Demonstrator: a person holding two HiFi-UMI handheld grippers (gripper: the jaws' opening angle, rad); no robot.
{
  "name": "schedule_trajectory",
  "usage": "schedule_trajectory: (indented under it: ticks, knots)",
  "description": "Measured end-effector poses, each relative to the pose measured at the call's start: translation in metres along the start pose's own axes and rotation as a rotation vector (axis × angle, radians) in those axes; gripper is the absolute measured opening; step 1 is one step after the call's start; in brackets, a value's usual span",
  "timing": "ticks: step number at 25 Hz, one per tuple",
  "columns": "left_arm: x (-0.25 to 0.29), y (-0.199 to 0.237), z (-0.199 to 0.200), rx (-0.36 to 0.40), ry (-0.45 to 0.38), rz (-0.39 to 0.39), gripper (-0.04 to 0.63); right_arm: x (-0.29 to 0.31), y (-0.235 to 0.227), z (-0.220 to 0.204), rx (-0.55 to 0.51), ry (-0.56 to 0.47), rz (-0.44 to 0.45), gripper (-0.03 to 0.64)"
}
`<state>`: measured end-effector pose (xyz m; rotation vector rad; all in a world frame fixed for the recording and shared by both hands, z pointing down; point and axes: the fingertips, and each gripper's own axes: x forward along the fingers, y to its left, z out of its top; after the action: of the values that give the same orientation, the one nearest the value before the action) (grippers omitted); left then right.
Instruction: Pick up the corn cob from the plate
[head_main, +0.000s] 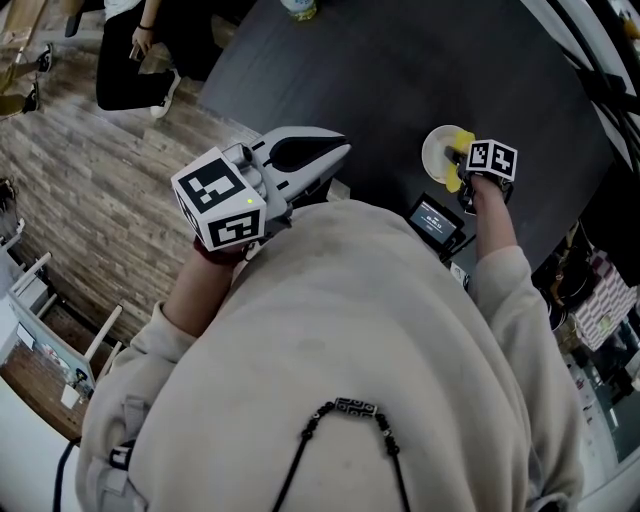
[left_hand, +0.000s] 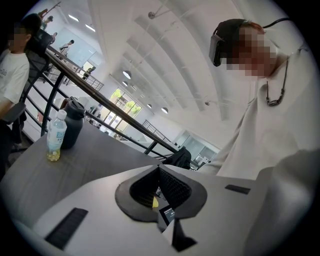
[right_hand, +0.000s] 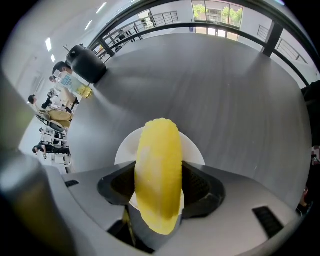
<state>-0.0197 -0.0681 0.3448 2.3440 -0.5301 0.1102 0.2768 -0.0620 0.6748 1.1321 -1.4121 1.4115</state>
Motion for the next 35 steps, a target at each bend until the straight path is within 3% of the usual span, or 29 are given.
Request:
schedule_trajectory:
  ticks: [11,18,28,35]
  knots:
    - [0.011,-0.01,0.009,0.053,0.041,-0.063,0.006,-0.017,0.012,0.002,-0.029,-0.094,0.089,0.256]
    - [0.025,-0.016,0.017,0.123,0.089,-0.137,0.006,-0.056,0.017,0.017,-0.047,-0.234,0.105,0.256]
    - [0.063,-0.027,0.044,0.23,0.166,-0.305,0.006,-0.181,0.046,0.046,-0.033,-0.611,0.178,0.256]
    - [0.077,-0.037,0.056,0.27,0.189,-0.411,0.006,-0.256,0.085,0.024,0.043,-0.8,0.24,0.256]
